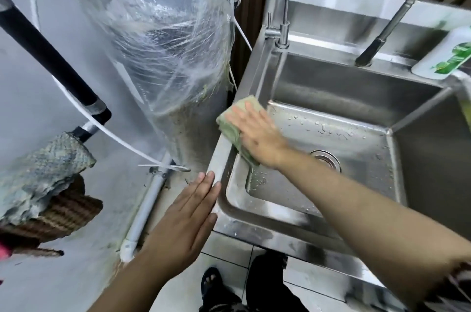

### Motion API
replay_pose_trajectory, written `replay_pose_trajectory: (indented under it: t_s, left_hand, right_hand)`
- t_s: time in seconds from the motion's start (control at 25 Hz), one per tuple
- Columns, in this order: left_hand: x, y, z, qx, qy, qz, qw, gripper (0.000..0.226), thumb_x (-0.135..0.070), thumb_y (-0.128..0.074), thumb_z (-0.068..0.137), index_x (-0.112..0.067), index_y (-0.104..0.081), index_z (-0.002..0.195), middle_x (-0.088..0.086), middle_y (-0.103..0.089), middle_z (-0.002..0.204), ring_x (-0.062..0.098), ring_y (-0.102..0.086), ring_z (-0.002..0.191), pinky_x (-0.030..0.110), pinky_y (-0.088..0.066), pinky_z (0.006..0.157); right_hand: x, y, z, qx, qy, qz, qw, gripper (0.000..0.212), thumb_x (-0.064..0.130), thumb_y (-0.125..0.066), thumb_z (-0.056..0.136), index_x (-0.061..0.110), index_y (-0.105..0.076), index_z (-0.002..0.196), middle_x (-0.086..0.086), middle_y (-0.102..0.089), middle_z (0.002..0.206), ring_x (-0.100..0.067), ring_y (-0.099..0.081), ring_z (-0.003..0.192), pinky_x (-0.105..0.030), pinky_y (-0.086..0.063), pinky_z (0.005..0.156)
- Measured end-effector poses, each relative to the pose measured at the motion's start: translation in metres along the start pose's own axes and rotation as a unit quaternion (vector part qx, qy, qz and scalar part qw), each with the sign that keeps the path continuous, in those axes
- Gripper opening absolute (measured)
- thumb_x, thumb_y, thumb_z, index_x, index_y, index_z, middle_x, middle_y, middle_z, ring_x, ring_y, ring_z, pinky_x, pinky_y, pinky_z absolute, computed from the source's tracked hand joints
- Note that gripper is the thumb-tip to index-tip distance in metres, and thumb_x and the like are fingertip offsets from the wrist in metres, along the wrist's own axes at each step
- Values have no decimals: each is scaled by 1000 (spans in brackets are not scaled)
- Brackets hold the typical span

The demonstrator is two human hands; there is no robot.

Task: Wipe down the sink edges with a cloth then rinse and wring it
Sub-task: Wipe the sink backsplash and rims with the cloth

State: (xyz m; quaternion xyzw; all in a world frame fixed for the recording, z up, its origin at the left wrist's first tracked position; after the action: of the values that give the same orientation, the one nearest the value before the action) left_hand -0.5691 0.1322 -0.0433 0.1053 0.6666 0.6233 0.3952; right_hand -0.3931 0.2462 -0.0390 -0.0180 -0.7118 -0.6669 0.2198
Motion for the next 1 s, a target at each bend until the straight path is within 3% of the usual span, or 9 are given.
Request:
replay_pose_trajectory:
  t_s: [0.12, 0.2, 0.36, 0.6, 0.76, 0.88, 1.0]
  left_hand:
    - [-1, 2, -3, -8, -9, 3, 1000, 52, -33, -29, 97, -10, -27, 145, 4, -20, 155, 17, -10, 144, 33, -12, 115]
    - [-2, 1, -5, -8, -24, 25, 999, 52, -33, -29, 97, -8, -29, 144, 6, -23, 154, 17, -11, 144, 34, -13, 115]
    - [-1, -2, -7, -5, -26, 39, 999, 53, -34, -25, 98, -10, -26, 145, 6, -19, 154, 15, -8, 144, 31, -10, 115]
    - [5, -4, -27, -3, -22, 1, 1000, 52, -36, -22, 99, -15, -23, 146, 4, -20, 155, 14, -10, 144, 30, -10, 115]
    - [15, 8, -26, -21, -18, -9, 1000, 52, -42, -19, 98, -19, -30, 144, -1, -25, 152, 11, -13, 143, 29, -12, 114]
    - [27, 32, -26, -78, 34, -49, 995, 53, -42, -22, 97, -16, -36, 140, -4, -31, 147, 7, -18, 140, 17, -10, 113]
    - [28, 37, -15, -98, 28, -80, 992, 53, -40, -23, 96, -14, -35, 140, -5, -30, 147, 6, -17, 141, 20, -12, 114]
  right_hand:
    - [31, -13, -50, 43, 110, 21, 993, 54, 21, -32, 100, 34, -12, 148, 17, 1, 156, -7, 18, 141, -19, 25, 107]
    - [16, -2, -31, 66, 98, 11, 993, 51, 25, -28, 102, 33, -8, 148, 17, 3, 156, -4, 19, 139, -14, 26, 103]
    - [3, 7, -2, 27, -60, -12, 998, 56, 18, -26, 99, 30, -4, 149, 8, 3, 159, -15, 12, 145, -30, 14, 113]
    - [43, -15, -63, 91, 74, 26, 993, 54, 27, -30, 101, 37, -5, 148, 16, 5, 157, -6, 20, 140, -29, 17, 113]
    - [35, -9, -41, 85, -3, -5, 996, 55, 23, -29, 100, 34, -6, 149, 12, 4, 158, -12, 14, 144, -33, 12, 116]
    - [63, -18, -70, 119, 65, 42, 990, 52, 23, -34, 100, 33, -15, 148, 13, -3, 158, -8, 15, 142, -31, 16, 114]
    - [82, -19, -97, 121, 141, 82, 979, 47, 21, -43, 97, 31, -37, 142, 15, -23, 153, -1, 5, 141, -27, 14, 115]
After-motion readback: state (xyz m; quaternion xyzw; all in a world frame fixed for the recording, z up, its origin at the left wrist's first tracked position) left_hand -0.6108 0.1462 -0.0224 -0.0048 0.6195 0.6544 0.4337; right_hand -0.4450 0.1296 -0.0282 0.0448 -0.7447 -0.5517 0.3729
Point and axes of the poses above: each hand's wrist, its own z-axis towards the middle knuckle, its own y-axis out of the back of the hand, x = y × z, the point moved 6 cm from there along z, towards the middle knuckle
